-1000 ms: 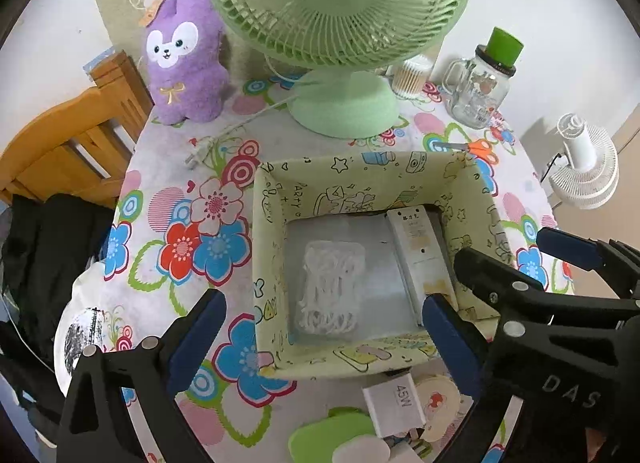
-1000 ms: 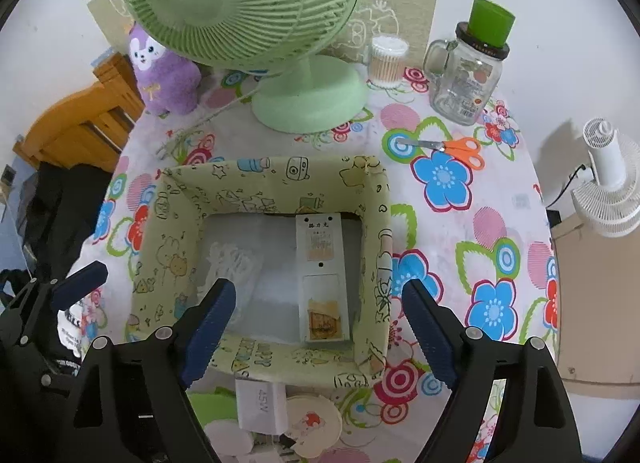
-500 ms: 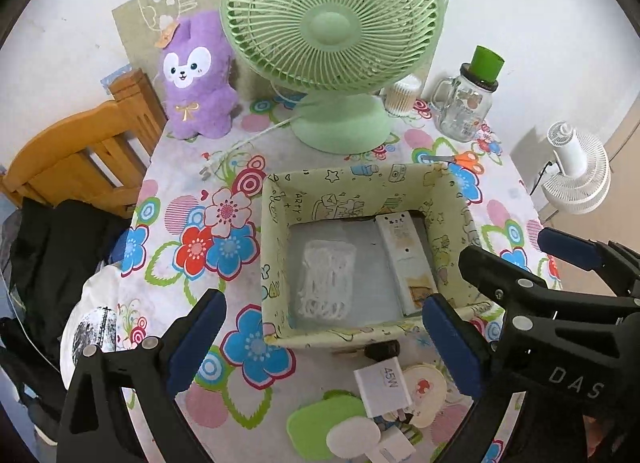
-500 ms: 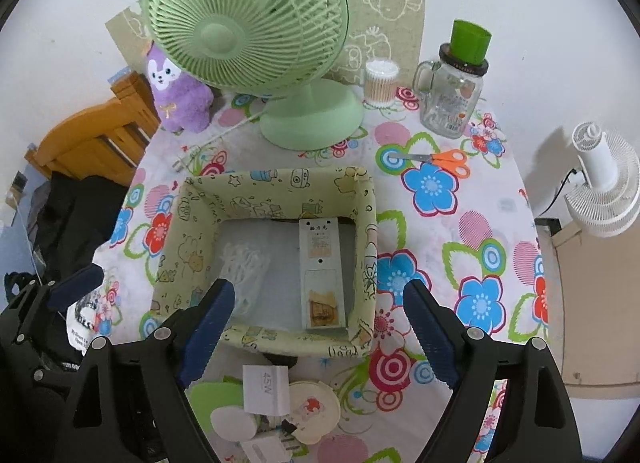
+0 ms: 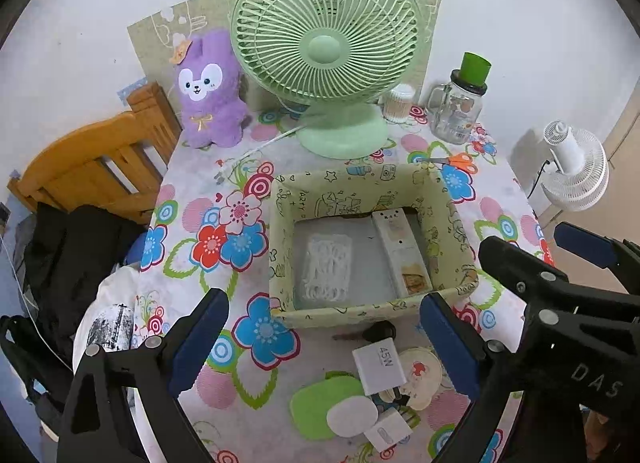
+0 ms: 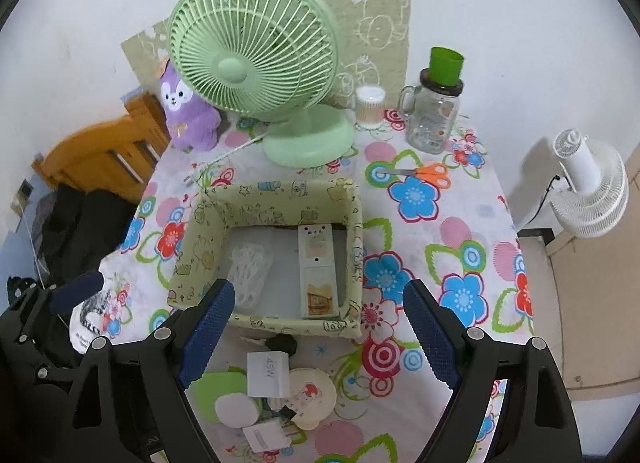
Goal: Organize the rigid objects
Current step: 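Raise both open grippers out of the box and back from it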
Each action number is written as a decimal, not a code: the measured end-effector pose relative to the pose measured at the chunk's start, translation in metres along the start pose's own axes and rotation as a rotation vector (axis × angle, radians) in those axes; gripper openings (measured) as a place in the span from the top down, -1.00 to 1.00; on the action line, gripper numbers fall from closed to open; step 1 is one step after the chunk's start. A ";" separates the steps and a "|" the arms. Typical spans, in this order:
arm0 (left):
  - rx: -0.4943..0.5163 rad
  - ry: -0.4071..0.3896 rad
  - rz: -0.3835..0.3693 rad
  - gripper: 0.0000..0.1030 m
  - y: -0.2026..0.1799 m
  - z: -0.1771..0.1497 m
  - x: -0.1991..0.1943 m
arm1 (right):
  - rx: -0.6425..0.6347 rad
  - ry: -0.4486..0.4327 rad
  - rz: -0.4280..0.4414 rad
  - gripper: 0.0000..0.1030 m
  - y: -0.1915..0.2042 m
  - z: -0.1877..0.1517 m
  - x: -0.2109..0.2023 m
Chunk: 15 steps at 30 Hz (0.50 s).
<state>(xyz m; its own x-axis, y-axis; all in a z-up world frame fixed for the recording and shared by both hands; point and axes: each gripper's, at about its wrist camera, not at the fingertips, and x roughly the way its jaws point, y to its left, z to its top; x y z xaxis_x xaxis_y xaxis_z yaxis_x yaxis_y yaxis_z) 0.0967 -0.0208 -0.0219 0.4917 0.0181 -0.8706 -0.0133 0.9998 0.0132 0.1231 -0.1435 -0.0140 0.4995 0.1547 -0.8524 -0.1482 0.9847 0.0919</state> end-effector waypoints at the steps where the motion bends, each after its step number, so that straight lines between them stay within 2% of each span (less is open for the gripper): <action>1: 0.003 -0.003 -0.002 -0.90 -0.001 -0.001 -0.002 | 0.000 -0.002 -0.003 -0.71 -0.001 -0.002 -0.002; 6: 0.024 -0.019 0.000 -0.90 -0.008 -0.007 -0.012 | -0.006 -0.011 -0.015 -0.71 -0.004 -0.011 -0.014; 15: 0.018 -0.035 -0.041 -0.90 -0.015 -0.020 -0.029 | 0.000 -0.035 -0.025 -0.71 -0.010 -0.027 -0.034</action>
<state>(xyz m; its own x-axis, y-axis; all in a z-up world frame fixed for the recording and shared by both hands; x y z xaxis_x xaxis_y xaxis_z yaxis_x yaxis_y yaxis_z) 0.0653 -0.0366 -0.0065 0.5215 -0.0234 -0.8530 0.0230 0.9996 -0.0134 0.0848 -0.1607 0.0000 0.5322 0.1326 -0.8361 -0.1354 0.9883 0.0705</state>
